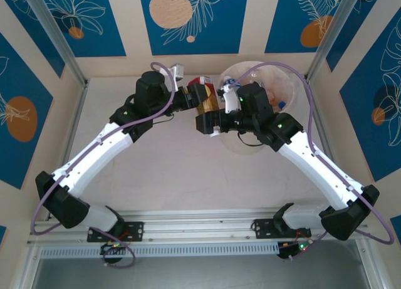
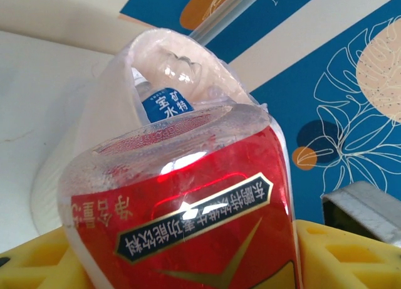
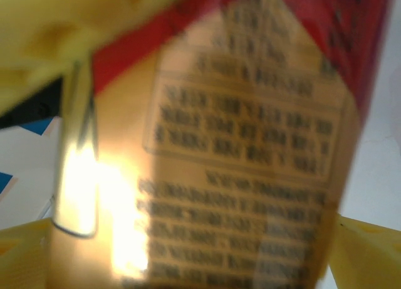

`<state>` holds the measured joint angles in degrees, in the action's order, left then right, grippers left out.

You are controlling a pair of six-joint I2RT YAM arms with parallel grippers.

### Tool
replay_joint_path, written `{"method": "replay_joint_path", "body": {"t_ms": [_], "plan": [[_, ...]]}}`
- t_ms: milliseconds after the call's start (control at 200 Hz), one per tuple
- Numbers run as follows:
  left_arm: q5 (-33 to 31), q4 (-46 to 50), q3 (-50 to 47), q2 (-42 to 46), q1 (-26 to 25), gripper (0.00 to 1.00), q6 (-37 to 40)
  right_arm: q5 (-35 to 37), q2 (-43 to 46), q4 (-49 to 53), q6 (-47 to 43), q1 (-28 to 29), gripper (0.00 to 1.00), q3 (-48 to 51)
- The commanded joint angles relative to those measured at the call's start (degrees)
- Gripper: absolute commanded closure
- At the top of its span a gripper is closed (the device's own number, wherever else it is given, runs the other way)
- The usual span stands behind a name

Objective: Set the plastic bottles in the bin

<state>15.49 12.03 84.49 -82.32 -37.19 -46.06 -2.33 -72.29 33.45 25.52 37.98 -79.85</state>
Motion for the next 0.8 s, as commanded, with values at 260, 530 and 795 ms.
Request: {"method": "replay_joint_path", "body": {"t_ms": [260,530,795], "plan": [[6.37,-3.73,1.73,-0.75,0.23,0.40,-3.84,1.14,-0.66,-5.55,0.15,0.58,0.31,-1.94],[5.46,-3.51,3.50,-1.28,0.32,0.08,-4.03,3.30,0.66,-4.56,0.11,0.70,0.52,-2.21],[-2.59,-0.06,5.06,4.15,3.29,0.00,-0.55,12.85,2.83,2.58,-3.15,0.61,0.52,-5.98]]}}
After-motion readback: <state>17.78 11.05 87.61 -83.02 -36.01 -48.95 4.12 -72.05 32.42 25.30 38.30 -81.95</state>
